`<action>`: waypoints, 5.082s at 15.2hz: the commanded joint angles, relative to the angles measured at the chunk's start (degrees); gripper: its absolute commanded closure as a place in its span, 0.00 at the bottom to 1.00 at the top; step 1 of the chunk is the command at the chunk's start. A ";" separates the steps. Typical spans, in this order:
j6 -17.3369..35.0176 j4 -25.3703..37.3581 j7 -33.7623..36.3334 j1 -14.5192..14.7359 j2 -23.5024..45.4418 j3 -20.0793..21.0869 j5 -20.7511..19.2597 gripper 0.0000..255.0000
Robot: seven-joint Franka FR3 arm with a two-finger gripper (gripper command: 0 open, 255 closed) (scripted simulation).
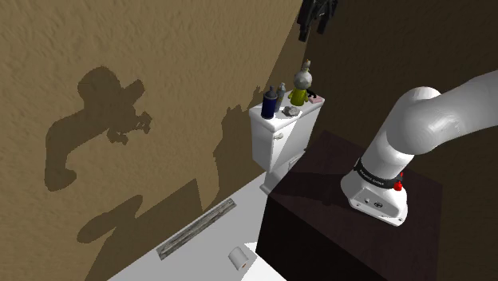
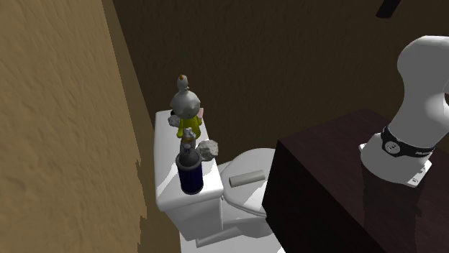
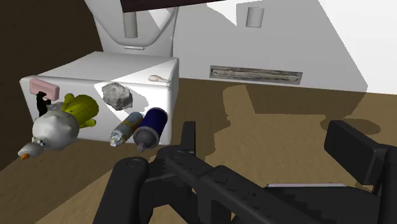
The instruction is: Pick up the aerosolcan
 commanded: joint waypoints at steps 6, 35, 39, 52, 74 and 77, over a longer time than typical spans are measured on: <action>8.77 -4.12 -3.56 -1.77 3.22 -5.16 -0.98 0.00; 43.26 11.01 -43.27 -6.86 56.48 -28.70 31.97 0.00; 42.37 18.52 -48.81 -11.34 65.86 -26.68 39.56 0.00; 44.77 23.58 -54.12 -15.49 75.25 -23.26 46.27 1.00; 39.14 23.73 -48.76 -13.42 68.56 -26.42 40.55 1.00; 38.14 23.94 -47.88 -13.13 67.54 -26.87 39.62 1.00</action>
